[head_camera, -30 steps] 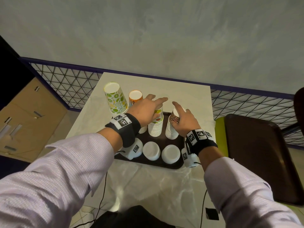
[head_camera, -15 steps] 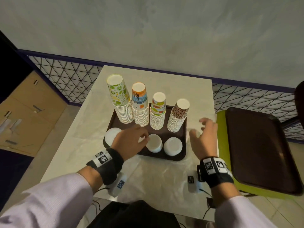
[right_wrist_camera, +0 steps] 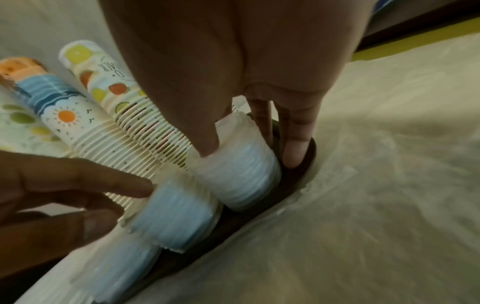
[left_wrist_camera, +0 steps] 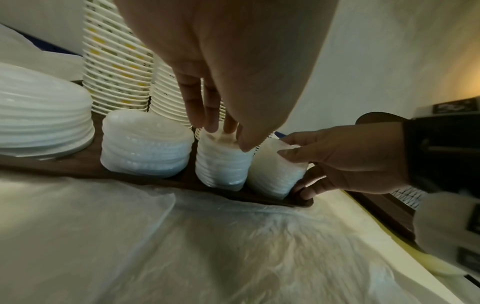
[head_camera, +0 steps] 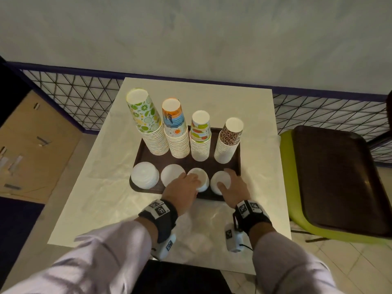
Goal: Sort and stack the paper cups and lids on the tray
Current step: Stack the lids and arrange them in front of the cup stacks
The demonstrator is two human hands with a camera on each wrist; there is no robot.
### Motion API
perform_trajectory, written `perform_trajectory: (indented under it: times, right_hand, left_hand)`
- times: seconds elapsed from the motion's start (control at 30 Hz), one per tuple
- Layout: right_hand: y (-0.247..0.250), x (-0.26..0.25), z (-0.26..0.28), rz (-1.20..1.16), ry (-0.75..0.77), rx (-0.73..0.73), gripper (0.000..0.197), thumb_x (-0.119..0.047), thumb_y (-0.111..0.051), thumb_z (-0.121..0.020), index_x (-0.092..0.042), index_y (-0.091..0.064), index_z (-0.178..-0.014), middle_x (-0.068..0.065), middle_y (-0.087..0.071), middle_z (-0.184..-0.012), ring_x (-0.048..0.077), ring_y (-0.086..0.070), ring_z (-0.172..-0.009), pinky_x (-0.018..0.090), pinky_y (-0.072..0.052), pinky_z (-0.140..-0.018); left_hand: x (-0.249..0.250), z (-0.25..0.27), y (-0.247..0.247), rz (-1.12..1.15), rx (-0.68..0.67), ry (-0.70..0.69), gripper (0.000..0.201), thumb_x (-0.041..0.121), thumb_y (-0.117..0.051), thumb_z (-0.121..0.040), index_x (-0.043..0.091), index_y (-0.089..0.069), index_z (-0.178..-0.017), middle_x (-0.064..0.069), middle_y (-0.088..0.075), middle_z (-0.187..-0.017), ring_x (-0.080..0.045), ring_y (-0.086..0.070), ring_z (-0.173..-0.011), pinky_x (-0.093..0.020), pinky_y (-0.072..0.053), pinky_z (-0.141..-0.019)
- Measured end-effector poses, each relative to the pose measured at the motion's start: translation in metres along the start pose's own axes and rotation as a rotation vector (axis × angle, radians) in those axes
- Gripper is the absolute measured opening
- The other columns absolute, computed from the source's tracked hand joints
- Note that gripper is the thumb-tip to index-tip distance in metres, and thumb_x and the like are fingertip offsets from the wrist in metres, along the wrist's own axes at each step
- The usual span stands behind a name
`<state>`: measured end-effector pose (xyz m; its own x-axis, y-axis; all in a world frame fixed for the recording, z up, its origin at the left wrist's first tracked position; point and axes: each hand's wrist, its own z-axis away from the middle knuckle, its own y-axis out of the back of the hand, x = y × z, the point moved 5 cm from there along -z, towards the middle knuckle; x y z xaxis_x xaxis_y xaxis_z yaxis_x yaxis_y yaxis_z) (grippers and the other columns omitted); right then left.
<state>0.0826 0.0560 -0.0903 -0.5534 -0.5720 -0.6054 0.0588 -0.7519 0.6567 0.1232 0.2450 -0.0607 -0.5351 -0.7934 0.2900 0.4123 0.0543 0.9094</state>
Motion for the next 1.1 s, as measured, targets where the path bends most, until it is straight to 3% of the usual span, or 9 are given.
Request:
perform_trajectory:
  times: [0.23,0.43,0.53,0.67,0.8,0.97,1.1]
  right_hand:
    - [0.003,0.000,-0.010,-0.016,-0.048,0.008,0.056,-0.029,-0.068,-0.091,-0.027,-0.045,-0.142,0.015,-0.056,-0.129,0.036,-0.055,-0.119,0.038,-0.045,-0.095]
    - [0.012,-0.002,-0.012,0.035,-0.061,-0.010,0.055,-0.031,-0.066,-0.092,-0.023,-0.044,-0.142,0.016,-0.054,-0.128,0.037,-0.054,-0.120,0.040,-0.045,-0.099]
    - [0.013,-0.001,-0.011,0.052,-0.051,-0.025,0.056,-0.033,-0.065,-0.092,-0.025,-0.042,-0.143,0.014,-0.053,-0.128,0.037,-0.055,-0.119,0.042,-0.046,-0.098]
    - [0.012,0.001,-0.010,0.064,-0.022,-0.030,0.057,-0.030,-0.064,-0.094,-0.030,-0.039,-0.145,0.012,-0.054,-0.128,0.035,-0.056,-0.120,0.042,-0.047,-0.099]
    - [0.011,0.003,-0.010,0.086,0.015,-0.063,0.058,-0.031,-0.064,-0.093,-0.034,-0.040,-0.145,0.012,-0.054,-0.129,0.035,-0.056,-0.120,0.042,-0.049,-0.100]
    - [0.011,0.008,-0.013,0.087,0.032,-0.101,0.059,-0.035,-0.064,-0.090,-0.040,-0.039,-0.143,0.009,-0.057,-0.129,0.034,-0.055,-0.120,0.045,-0.050,-0.099]
    - [0.010,0.011,-0.014,0.074,0.025,-0.111,0.061,-0.036,-0.063,-0.090,-0.043,-0.035,-0.144,0.009,-0.057,-0.129,0.035,-0.053,-0.122,0.047,-0.049,-0.100]
  left_hand:
    - [-0.003,-0.009,-0.008,-0.043,-0.009,-0.051,0.049,0.014,-0.054,-0.103,0.024,-0.051,-0.151,0.001,-0.043,-0.159,-0.025,-0.048,-0.135,-0.039,-0.044,-0.113]
    - [-0.002,-0.032,0.010,-0.013,0.005,-0.081,0.045,0.014,-0.060,-0.099,0.023,-0.059,-0.143,0.000,-0.048,-0.151,-0.025,-0.047,-0.132,-0.037,-0.042,-0.111]
    - [-0.001,-0.047,0.030,0.053,0.061,-0.037,0.049,0.021,-0.061,-0.097,0.019,-0.053,-0.146,-0.004,-0.049,-0.146,-0.026,-0.048,-0.131,-0.037,-0.043,-0.110]
    - [0.003,-0.071,0.032,-0.009,-0.178,-0.024,0.078,0.031,-0.063,-0.095,0.017,-0.026,-0.162,-0.009,-0.034,-0.164,-0.031,-0.037,-0.147,-0.044,-0.037,-0.119]
    - [0.003,-0.090,0.020,-0.060,-0.469,-0.006,0.082,0.037,-0.067,-0.096,0.022,-0.024,-0.163,-0.009,-0.035,-0.165,-0.030,-0.037,-0.150,-0.045,-0.036,-0.121]
    - [0.005,-0.104,0.004,-0.046,-0.592,0.011,0.088,0.045,-0.069,-0.093,0.031,-0.020,-0.164,-0.010,-0.039,-0.163,-0.032,-0.041,-0.148,-0.047,-0.038,-0.120]
    - [0.005,-0.107,-0.001,-0.021,-0.580,0.046,0.089,0.047,-0.071,-0.091,0.024,-0.024,-0.163,-0.010,-0.042,-0.159,-0.032,-0.044,-0.144,-0.044,-0.041,-0.117]
